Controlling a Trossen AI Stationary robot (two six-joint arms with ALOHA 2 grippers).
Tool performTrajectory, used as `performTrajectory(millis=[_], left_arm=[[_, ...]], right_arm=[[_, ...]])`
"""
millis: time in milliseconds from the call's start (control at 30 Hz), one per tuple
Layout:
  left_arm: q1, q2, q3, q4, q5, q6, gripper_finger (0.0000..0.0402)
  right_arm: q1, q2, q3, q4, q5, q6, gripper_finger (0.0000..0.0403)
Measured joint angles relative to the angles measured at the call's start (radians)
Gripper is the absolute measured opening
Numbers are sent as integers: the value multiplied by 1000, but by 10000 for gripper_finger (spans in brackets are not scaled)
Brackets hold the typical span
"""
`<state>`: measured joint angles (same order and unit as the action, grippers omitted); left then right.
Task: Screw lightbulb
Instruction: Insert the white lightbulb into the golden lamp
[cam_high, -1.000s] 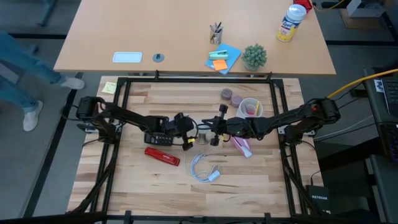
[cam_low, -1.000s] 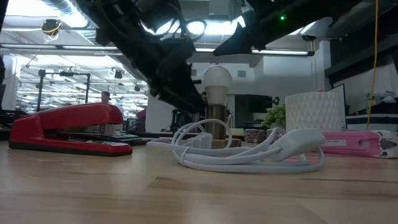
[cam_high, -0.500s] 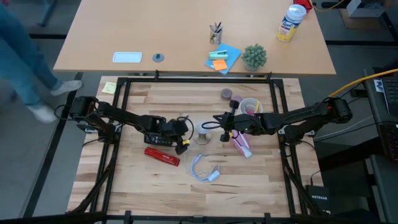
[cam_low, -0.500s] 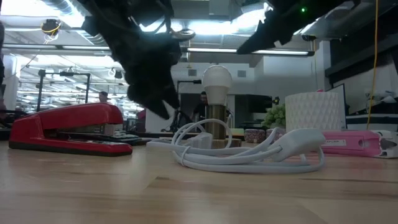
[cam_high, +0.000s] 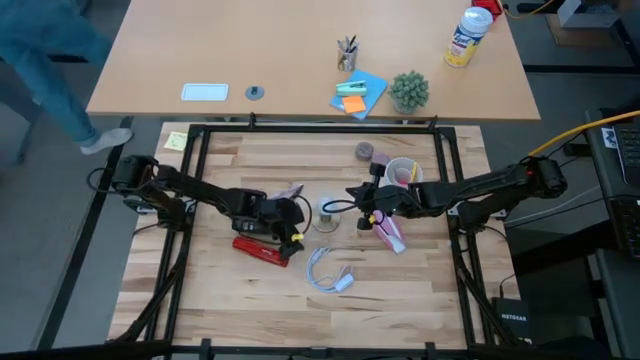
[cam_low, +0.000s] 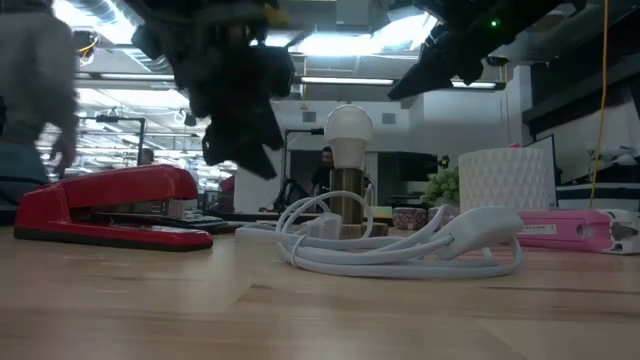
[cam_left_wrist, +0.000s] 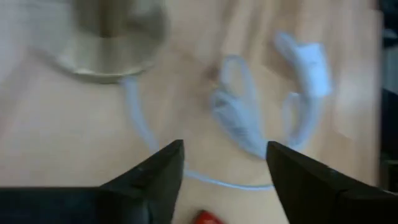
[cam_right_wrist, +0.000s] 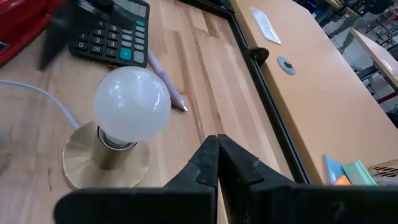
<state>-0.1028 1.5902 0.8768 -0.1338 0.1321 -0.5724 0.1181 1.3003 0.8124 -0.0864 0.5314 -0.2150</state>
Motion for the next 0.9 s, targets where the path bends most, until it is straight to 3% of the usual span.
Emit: performTrajectory(millis=[167, 267, 467, 600, 800, 900], left_arm=[[-41, 0, 0, 90, 131, 13, 151], [-64, 0, 0, 102, 127, 22, 125], [-82, 1, 0, 99, 30, -24, 111], [-93, 2, 0, 174, -102, 33, 110], [-109, 2, 0, 371, -280, 167, 84], [-107, 2, 0, 402, -345, 209, 62]], right_arm=[[0, 0, 0, -11, 0, 0, 8], [-1, 0, 0, -30, 0, 0, 8], [-1, 0, 0, -32, 0, 5, 8], [-16, 0, 0, 8, -14, 32, 8], [-87, 12, -51, 147, -207, 46, 8], [-120, 30, -62, 186, -232, 54, 8]])
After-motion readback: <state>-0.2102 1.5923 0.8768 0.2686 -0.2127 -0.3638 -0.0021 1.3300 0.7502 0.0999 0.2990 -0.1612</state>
